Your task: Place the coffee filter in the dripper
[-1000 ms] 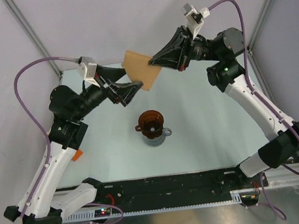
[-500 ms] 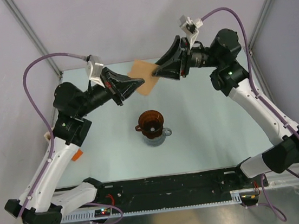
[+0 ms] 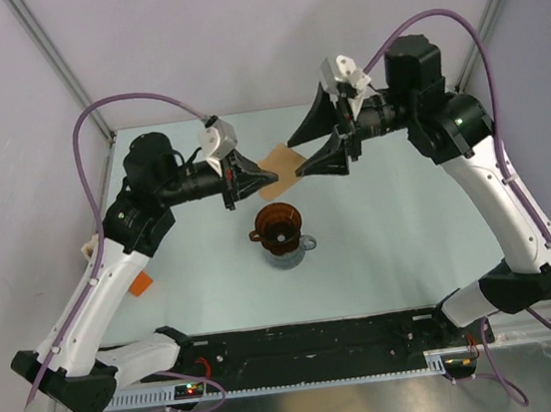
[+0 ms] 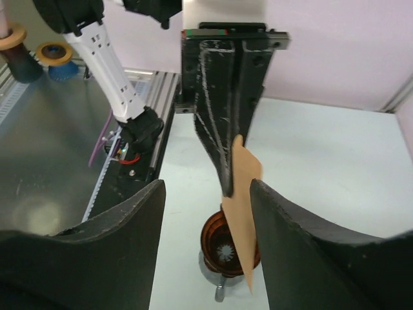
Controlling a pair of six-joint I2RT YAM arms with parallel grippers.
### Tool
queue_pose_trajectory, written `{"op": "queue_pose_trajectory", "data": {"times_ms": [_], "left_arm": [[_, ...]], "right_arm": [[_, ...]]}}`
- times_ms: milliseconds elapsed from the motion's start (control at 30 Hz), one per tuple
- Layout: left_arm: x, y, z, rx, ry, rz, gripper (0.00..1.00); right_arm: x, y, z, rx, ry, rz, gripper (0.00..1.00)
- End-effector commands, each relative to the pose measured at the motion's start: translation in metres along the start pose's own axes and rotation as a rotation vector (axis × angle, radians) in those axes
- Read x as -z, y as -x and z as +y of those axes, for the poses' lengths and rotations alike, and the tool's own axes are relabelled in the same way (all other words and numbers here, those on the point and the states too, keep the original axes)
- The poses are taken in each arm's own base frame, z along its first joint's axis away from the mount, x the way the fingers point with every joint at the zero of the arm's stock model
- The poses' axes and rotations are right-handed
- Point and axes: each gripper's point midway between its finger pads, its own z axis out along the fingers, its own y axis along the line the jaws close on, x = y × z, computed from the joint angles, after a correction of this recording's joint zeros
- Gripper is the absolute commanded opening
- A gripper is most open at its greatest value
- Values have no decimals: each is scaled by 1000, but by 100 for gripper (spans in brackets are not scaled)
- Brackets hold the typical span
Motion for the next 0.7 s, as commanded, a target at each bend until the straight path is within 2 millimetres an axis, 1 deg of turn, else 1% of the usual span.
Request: {"op": "queue_pose_trajectory", "data": {"times_ms": [0, 100, 233, 300, 333, 433, 567, 633, 667], "left_arm": [[0, 6, -7, -68, -42, 18, 0], [0, 8, -9, -72, -47, 18, 0], [1, 8, -12, -81, -51, 20, 0], [1, 7, -12, -81, -53, 22, 0], [1, 7, -12, -81, -53, 23, 0], [1, 3, -12, -71, -52, 31, 0], [4, 0, -11, -75, -45, 36, 0], [3, -1, -11, -74, -48, 40, 0], [2, -1, -11, -72, -52, 43, 0]], "right_arm": [[-12, -23, 6, -3, 42, 71, 58], [-18, -30, 1, -2, 31, 90, 56], [-24, -33, -5, -4, 21, 97, 50], [-26, -33, -7, 0, 14, 97, 50], [-26, -32, -7, 3, 12, 94, 53], [-17, -24, -8, 18, -7, 80, 56], [5, -15, -15, -22, -61, 58, 58], [12, -15, -20, -27, -92, 64, 63], [13, -17, -22, -25, -103, 71, 67]]}}
